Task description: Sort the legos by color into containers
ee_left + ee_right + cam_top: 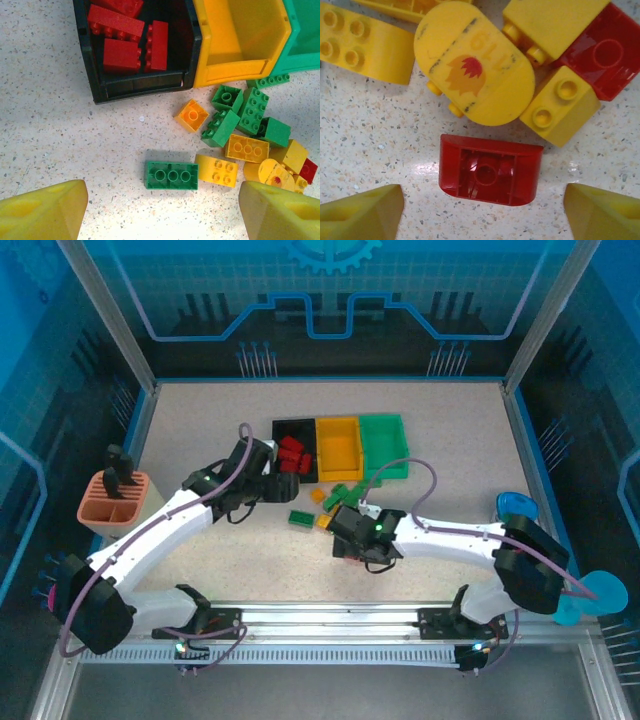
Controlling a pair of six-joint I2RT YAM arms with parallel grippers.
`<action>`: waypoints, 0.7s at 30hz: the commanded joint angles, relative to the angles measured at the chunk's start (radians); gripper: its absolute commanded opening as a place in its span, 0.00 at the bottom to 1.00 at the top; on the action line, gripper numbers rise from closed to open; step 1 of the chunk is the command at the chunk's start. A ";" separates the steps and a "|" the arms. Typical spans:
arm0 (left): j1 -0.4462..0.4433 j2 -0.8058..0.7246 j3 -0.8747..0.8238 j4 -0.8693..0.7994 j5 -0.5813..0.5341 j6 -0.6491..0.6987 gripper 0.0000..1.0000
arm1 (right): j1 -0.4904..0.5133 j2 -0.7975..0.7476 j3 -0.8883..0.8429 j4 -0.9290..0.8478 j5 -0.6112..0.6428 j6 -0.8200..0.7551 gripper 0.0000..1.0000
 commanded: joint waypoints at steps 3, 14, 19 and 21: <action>-0.004 -0.024 -0.027 0.003 -0.016 -0.027 0.80 | 0.040 0.069 0.060 -0.106 0.086 0.144 0.72; -0.005 -0.031 -0.062 0.020 -0.018 -0.031 0.80 | 0.023 0.139 0.026 -0.020 0.042 0.160 0.75; -0.005 -0.031 -0.071 0.023 -0.025 -0.031 0.80 | -0.002 0.175 0.018 0.026 0.006 0.132 0.73; -0.005 -0.031 -0.071 0.023 -0.028 -0.030 0.80 | 0.001 0.183 0.017 0.030 0.006 0.134 0.72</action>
